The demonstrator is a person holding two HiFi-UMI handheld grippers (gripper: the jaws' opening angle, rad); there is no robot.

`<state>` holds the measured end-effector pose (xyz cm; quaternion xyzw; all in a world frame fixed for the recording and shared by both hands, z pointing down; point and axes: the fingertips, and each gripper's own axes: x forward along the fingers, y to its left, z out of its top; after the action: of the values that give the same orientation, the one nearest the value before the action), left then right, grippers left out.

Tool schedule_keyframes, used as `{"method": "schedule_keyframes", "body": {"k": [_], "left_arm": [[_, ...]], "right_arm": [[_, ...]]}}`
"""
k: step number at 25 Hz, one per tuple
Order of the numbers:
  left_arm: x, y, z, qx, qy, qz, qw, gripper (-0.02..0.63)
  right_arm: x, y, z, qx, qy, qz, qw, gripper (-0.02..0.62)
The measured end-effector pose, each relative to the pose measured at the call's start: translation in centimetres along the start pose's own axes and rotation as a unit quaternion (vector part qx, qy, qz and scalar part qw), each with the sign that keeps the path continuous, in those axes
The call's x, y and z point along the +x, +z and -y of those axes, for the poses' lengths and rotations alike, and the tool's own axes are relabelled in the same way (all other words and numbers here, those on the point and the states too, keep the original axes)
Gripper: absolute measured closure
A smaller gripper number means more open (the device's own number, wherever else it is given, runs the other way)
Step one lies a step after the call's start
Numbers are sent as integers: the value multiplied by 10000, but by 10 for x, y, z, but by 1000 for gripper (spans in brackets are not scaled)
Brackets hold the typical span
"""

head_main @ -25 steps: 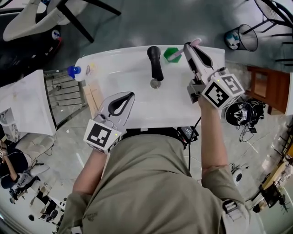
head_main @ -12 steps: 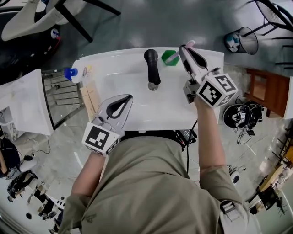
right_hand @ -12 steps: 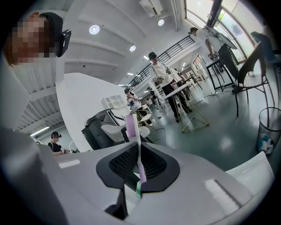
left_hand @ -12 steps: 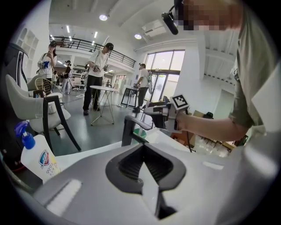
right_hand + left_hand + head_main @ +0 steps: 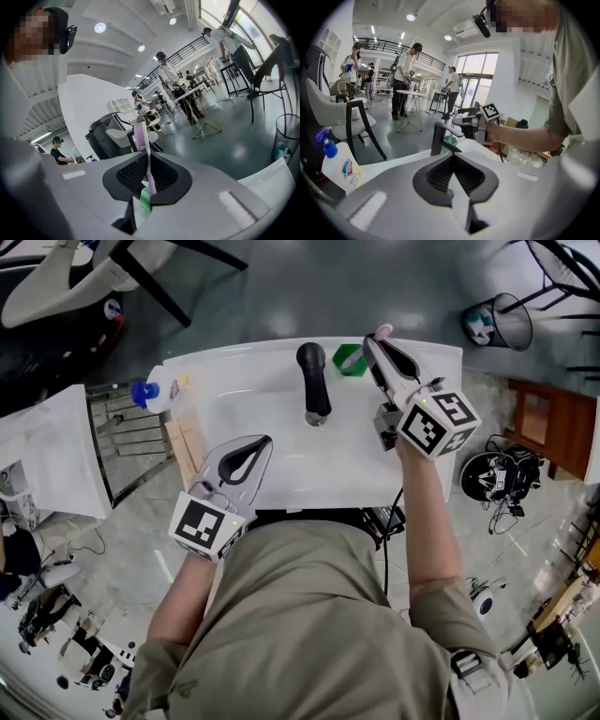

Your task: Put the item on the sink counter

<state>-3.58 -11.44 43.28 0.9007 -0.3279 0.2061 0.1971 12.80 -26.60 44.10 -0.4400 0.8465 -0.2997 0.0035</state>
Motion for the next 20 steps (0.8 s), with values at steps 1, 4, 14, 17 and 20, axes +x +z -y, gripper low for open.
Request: {"method": "schedule_keyframes", "body": {"k": [1,4,14,17,20], "left_arm": [[0,0,-1,-3,3,-3,10000,600],[0,-2,-2,-10,0,-21,10000,600],[-1,-2,-4,-27,-23,-31,10000,600],[-1,-2,-5,-25,-39,-26,10000,600],[-2,-2,-6,-31,-40,-39,10000,600]], "right_arm": [[1,-2,0,-10,-6,-17,10000,563],[3,-7,2,-30,-28,-59,10000,563],[7,-17,6,-111,-142,-165,9997,563],[8,-19,7,-116,-171,-171,9996,563],[9,-22,8,-131,-204,-191,9995,563]]}}
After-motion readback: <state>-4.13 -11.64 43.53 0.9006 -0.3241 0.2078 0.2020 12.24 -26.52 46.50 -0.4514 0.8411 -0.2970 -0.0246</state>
